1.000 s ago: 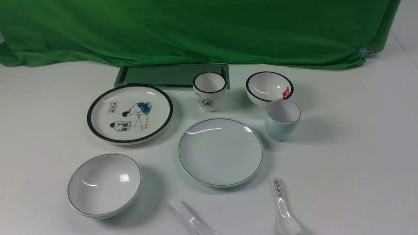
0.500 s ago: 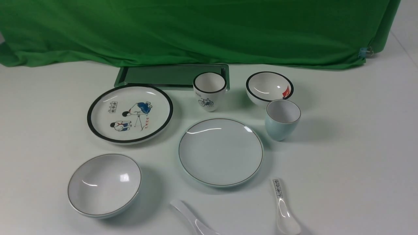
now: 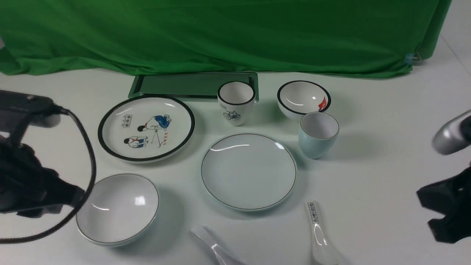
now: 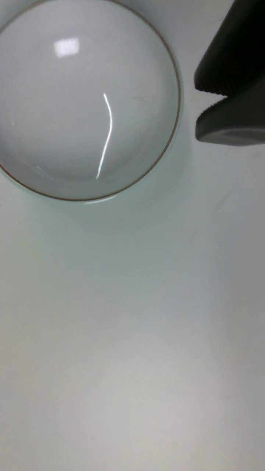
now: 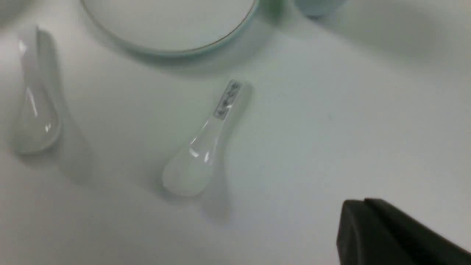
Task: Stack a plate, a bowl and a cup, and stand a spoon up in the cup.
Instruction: Use the left arm to grab a blue rice bowl, then use the left arm to put the blue rice bowl into the blue large plate in the middle, then use the right arm to grab a blue teacup, then use the right arm to put the blue teacup into the blue rice bowl in the middle, then use the right arm to grab a blue soup spoon
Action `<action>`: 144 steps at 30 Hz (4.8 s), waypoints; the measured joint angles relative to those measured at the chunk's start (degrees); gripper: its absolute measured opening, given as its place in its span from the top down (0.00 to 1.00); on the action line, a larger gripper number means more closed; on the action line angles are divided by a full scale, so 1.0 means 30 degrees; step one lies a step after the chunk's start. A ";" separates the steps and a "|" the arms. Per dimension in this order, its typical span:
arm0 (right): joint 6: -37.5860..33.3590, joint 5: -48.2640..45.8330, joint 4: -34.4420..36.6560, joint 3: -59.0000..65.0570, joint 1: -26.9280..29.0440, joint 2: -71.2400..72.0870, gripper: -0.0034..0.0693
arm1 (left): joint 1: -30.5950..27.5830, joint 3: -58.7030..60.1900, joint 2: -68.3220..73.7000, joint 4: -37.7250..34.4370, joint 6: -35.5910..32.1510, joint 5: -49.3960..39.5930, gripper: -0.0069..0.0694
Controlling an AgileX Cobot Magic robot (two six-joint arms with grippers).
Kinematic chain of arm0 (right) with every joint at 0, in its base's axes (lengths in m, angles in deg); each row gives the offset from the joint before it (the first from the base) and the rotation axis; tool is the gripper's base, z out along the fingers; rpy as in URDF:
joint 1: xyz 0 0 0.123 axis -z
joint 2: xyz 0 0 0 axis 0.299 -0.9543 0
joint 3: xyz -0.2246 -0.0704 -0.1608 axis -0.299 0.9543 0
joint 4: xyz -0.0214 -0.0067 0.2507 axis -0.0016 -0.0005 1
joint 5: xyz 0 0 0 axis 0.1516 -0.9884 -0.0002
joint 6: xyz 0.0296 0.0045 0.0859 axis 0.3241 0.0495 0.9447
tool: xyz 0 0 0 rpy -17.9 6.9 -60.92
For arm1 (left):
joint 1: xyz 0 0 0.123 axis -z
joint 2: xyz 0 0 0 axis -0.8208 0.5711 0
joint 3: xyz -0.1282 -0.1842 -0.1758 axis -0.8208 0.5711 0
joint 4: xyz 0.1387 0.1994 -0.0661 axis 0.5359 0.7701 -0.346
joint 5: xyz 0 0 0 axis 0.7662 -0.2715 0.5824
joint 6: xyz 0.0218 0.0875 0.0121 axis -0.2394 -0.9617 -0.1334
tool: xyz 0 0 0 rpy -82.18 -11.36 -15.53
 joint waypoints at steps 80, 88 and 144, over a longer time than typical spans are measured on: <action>0.1951 0.0150 -0.0704 -1.4632 0.1993 -1.6579 0.30 | 0.3587 -1.5279 0.9039 -0.0669 -0.2087 -0.2751 0.67; 0.1394 -0.0090 -0.0483 -1.6060 0.1432 -2.0120 0.31 | 0.3587 -0.9568 0.6687 -0.1315 -0.2033 -0.0333 0.88; -0.0763 -0.8630 0.0006 -1.6588 -0.5453 -1.5641 0.22 | 0.3587 -0.5422 -0.0516 -0.0372 -0.1569 -0.0399 0.85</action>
